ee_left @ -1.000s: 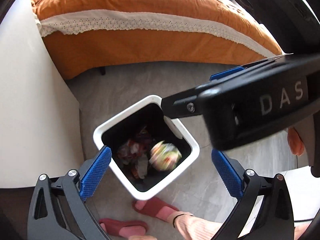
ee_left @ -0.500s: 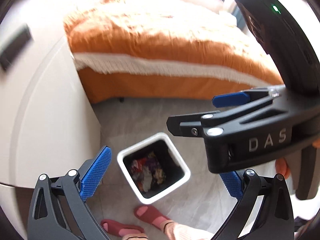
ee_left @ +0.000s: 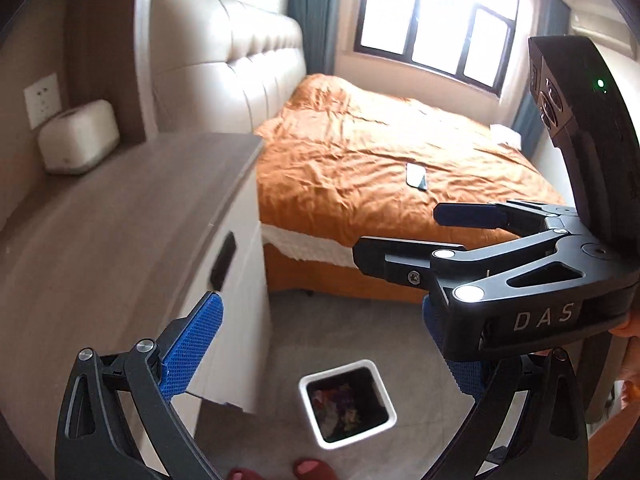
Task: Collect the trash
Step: 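Move both open tools back to the desk, then grasp the clear plastic bag with the left tool while the right tool grasps the yellow juice cup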
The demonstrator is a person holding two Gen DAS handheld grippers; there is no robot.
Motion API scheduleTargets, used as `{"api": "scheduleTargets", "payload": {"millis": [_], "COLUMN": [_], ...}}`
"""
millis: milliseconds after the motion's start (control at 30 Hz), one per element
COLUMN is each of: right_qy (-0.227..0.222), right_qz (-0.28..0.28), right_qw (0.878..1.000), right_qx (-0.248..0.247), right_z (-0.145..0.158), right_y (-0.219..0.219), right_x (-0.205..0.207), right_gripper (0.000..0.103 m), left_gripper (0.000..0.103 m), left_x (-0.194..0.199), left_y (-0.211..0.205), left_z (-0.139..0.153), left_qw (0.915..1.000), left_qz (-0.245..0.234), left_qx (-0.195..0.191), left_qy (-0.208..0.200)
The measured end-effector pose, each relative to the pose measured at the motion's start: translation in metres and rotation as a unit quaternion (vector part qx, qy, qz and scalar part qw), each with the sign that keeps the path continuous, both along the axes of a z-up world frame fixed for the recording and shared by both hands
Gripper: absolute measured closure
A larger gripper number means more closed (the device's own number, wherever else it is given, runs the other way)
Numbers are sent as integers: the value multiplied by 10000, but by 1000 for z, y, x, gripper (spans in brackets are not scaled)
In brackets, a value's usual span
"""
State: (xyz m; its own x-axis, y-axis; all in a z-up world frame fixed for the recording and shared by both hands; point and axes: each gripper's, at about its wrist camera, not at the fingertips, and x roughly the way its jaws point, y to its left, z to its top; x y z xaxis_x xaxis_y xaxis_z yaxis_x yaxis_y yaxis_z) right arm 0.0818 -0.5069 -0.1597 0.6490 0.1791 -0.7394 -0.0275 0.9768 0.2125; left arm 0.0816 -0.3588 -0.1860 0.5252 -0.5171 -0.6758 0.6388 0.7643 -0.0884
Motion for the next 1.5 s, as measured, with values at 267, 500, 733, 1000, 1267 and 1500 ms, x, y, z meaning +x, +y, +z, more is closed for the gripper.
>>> {"api": "scheduleTargets", "payload": {"millis": [267, 500, 733, 1000, 1267, 1500], "right_qy": [-544, -784, -709, -557, -546, -162], "right_qz": [1300, 2516, 3396, 3628, 3872, 4082], "right_qw": [9893, 9630, 9361, 9287, 9200, 9127], "right_qx": [383, 568, 576, 533, 262, -58], "right_z": [42, 63, 61, 55, 38, 6], "right_y": [83, 178, 272, 360, 438, 488], "right_x": [48, 70, 84, 108, 149, 183], "right_gripper": [4, 4, 4, 4, 4, 4], "left_gripper": [5, 5, 5, 5, 5, 5], "left_x": [12, 17, 13, 31, 75, 107], "left_y": [80, 170, 263, 351, 405, 429], "left_z": [53, 88, 95, 79, 53, 31], "left_qw": [9871, 9560, 9215, 8956, 9020, 9199], "left_qz": [1459, 2778, 3734, 4285, 4176, 3775], "left_qx": [248, 387, 614, 950, 1011, 1065], "left_qy": [-609, -865, -878, -722, -420, 8]}}
